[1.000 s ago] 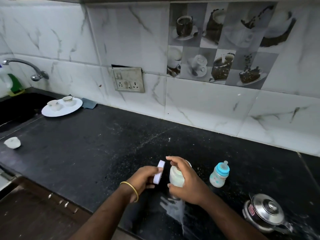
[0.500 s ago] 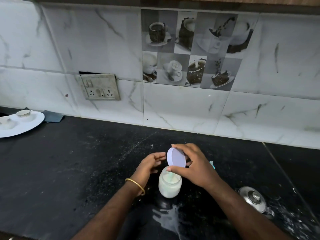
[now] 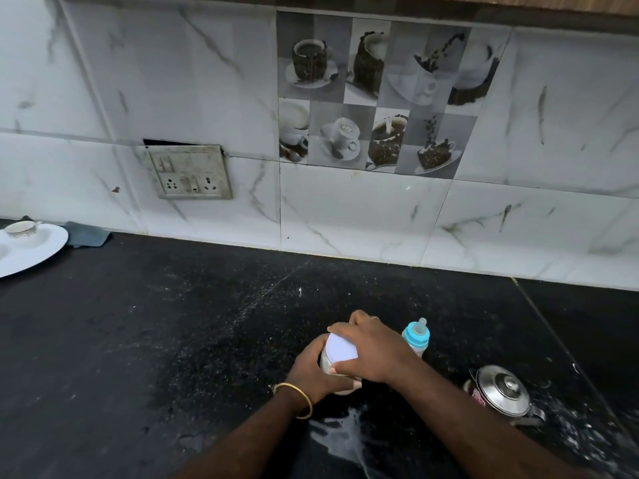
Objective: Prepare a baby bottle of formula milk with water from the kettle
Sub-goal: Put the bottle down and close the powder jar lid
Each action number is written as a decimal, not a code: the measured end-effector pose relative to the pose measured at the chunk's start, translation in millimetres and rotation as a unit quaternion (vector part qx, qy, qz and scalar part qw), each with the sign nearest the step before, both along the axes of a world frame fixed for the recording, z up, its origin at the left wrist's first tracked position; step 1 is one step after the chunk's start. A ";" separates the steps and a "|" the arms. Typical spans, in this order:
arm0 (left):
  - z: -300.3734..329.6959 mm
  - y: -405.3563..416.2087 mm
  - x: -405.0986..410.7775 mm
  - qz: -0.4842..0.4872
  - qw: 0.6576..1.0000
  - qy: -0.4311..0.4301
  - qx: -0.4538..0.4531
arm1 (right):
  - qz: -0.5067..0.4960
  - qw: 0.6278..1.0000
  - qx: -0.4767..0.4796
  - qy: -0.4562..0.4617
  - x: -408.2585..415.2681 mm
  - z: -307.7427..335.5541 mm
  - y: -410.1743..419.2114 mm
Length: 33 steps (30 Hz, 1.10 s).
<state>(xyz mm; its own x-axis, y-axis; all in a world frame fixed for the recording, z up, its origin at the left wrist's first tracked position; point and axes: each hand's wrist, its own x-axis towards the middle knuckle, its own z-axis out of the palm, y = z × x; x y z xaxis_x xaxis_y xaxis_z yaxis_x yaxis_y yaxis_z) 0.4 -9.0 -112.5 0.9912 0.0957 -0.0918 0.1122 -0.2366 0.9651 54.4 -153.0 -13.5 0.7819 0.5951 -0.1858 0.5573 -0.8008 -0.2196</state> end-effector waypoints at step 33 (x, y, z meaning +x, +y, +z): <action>-7.8 0.1 -3.8 0.000 0.996 -0.037 0.082 | -0.006 0.992 -0.117 0.045 3.2 17.6 8.4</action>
<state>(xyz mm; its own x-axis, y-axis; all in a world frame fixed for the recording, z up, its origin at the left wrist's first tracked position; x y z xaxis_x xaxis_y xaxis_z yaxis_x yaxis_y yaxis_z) -3.4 -8.8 -120.3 0.9947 0.1025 -0.0013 0.0416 -0.3919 0.9191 57.6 -144.5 4.1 0.7632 0.5173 -0.3872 0.5334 -0.8426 -0.0743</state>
